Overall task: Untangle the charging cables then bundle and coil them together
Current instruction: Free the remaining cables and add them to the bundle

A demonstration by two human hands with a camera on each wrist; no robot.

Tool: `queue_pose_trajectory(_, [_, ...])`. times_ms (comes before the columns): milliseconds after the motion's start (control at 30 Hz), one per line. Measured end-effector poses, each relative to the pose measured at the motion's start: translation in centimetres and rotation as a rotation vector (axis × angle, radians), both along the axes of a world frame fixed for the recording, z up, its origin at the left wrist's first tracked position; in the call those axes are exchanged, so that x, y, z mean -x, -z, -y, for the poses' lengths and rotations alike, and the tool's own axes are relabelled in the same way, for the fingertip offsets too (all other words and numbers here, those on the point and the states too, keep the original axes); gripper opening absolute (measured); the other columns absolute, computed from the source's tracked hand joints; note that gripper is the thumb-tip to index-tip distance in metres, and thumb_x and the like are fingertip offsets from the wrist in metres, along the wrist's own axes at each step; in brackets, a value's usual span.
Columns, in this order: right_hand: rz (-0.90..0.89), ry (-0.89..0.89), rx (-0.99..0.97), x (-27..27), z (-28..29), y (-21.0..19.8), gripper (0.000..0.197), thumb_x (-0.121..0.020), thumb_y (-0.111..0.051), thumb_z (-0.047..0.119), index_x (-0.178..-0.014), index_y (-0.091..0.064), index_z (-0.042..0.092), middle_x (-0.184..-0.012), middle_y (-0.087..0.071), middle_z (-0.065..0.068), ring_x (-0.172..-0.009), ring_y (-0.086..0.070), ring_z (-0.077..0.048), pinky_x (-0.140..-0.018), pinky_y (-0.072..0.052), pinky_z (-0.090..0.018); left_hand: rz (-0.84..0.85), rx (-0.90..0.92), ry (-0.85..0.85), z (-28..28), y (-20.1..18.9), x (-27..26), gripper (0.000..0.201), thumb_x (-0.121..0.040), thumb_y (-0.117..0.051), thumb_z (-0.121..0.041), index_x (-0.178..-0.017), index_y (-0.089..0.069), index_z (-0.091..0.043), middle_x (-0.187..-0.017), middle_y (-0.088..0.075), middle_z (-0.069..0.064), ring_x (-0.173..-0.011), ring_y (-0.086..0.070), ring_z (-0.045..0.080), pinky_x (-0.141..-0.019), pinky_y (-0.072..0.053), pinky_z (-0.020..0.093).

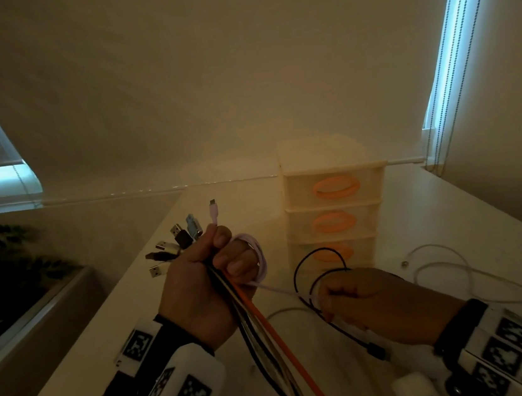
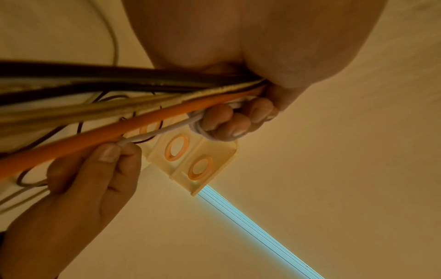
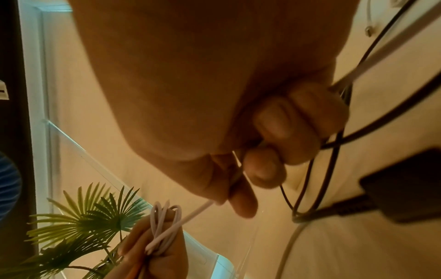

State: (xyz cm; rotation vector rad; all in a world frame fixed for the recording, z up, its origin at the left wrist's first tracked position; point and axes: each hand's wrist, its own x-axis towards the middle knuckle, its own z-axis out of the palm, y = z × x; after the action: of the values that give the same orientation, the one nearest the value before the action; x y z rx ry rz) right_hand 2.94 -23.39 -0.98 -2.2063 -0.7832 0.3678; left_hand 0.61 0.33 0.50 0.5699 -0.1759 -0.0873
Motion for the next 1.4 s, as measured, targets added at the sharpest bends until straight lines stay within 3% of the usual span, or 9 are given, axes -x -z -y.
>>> queue_pose_trajectory(167, [0.245,0.2,-0.334,-0.8,0.6,-0.2,0.024,-0.097,-0.057,0.023,-0.077,-0.067,0.03,-0.076,-0.065,-0.001,-0.069,-0.059,-0.017,-0.065,-0.046,-0.027,-0.009,-0.014,-0.012,0.0,0.1,-0.2,0.035,-0.101,-0.04,-0.032,-0.071,-0.046,-0.015,-0.061,-0.031,-0.004,-0.053,-0.035,0.013,-0.049,-0.034,0.022])
queue_pose_trajectory(333, [0.222,0.125,0.073,-0.8,1.1,-0.4,0.03,-0.098,-0.055,0.039,-0.073,-0.066,0.026,-0.058,-0.053,0.016,-0.053,-0.046,-0.002,-0.056,-0.039,-0.019,0.049,-0.042,0.164,-0.5,0.0,0.0,0.032,-0.102,-0.044,-0.031,-0.075,-0.047,-0.013,-0.059,-0.038,-0.001,-0.05,-0.041,0.014,-0.05,-0.038,0.023])
queue_pose_trajectory(467, [0.504,0.374,-0.155,-1.3,1.4,-0.7,0.03,-0.089,-0.057,0.05,-0.07,-0.057,0.028,-0.062,-0.057,0.018,-0.056,-0.051,-0.005,-0.053,-0.039,-0.015,0.092,-0.399,0.329,1.3,0.4,1.1,0.029,-0.094,-0.06,-0.029,-0.073,-0.049,-0.011,-0.057,-0.043,0.006,-0.051,-0.043,0.021,-0.053,-0.036,0.03])
queue_pose_trajectory(567, [0.583,0.309,-0.351,-0.4,-0.2,-0.4,0.021,-0.094,-0.061,0.035,-0.076,-0.062,0.025,-0.062,-0.056,0.009,-0.056,-0.052,-0.01,-0.052,-0.04,-0.017,0.077,-0.601,0.393,3.1,0.9,2.0,0.037,-0.097,-0.048,-0.03,-0.069,-0.059,-0.009,-0.084,-0.066,0.024,-0.08,-0.062,0.038,-0.076,-0.053,0.044])
queue_pose_trajectory(633, [0.515,0.167,-0.428,0.3,-1.0,-0.3,0.017,-0.096,-0.061,0.029,-0.083,-0.068,0.021,-0.067,-0.062,0.008,-0.061,-0.059,-0.009,-0.059,-0.05,-0.025,0.015,-0.558,0.352,3.6,0.8,2.1,0.038,-0.099,-0.049,-0.028,-0.067,-0.055,-0.008,-0.091,-0.066,0.023,-0.091,-0.064,0.037,-0.1,-0.048,0.054])
queue_pose_trajectory(767, [0.413,-0.073,-0.246,1.1,-1.3,-0.4,0.02,-0.1,-0.054,0.037,-0.09,-0.07,0.031,-0.078,-0.067,0.001,-0.072,-0.063,-0.016,-0.068,-0.051,-0.042,-0.083,-0.34,0.058,3.2,0.2,1.4,0.039,-0.1,-0.044,-0.032,-0.068,-0.046,-0.01,-0.086,-0.068,0.019,-0.083,-0.069,0.033,-0.078,-0.059,0.041])
queue_pose_trajectory(967, [0.322,0.01,-0.036,1.3,-1.3,-0.7,0.031,-0.101,-0.047,0.042,-0.071,-0.051,0.035,-0.066,-0.049,0.004,-0.055,-0.043,-0.01,-0.058,-0.038,-0.03,-0.113,-0.049,0.028,2.5,0.4,0.7,0.038,-0.101,-0.041,-0.034,-0.071,-0.043,-0.012,-0.069,-0.043,0.005,-0.07,-0.048,0.024,-0.073,-0.049,0.031])
queue_pose_trajectory(1233, [-0.052,-0.082,-0.128,1.3,-0.9,-1.0,0.026,-0.103,-0.049,0.03,-0.089,-0.068,0.019,-0.062,-0.057,-0.003,-0.059,-0.057,-0.011,-0.062,-0.048,-0.024,-0.004,0.036,0.001,1.7,0.0,0.9,0.037,-0.1,-0.043,-0.033,-0.069,-0.048,-0.013,-0.066,-0.043,0.001,-0.065,-0.054,0.023,-0.065,-0.052,0.03])
queue_pose_trajectory(1400, [0.241,0.106,-0.17,0.9,-0.8,-1.1,0.033,-0.097,-0.055,0.038,-0.074,-0.06,0.015,-0.068,-0.062,-0.008,-0.062,-0.062,-0.017,-0.061,-0.05,-0.028,0.06,0.035,0.041,1.1,0.0,0.8,0.034,-0.101,-0.04,-0.032,-0.072,-0.044,-0.015,-0.064,-0.036,-0.001,-0.058,-0.042,0.017,-0.056,-0.04,0.025])
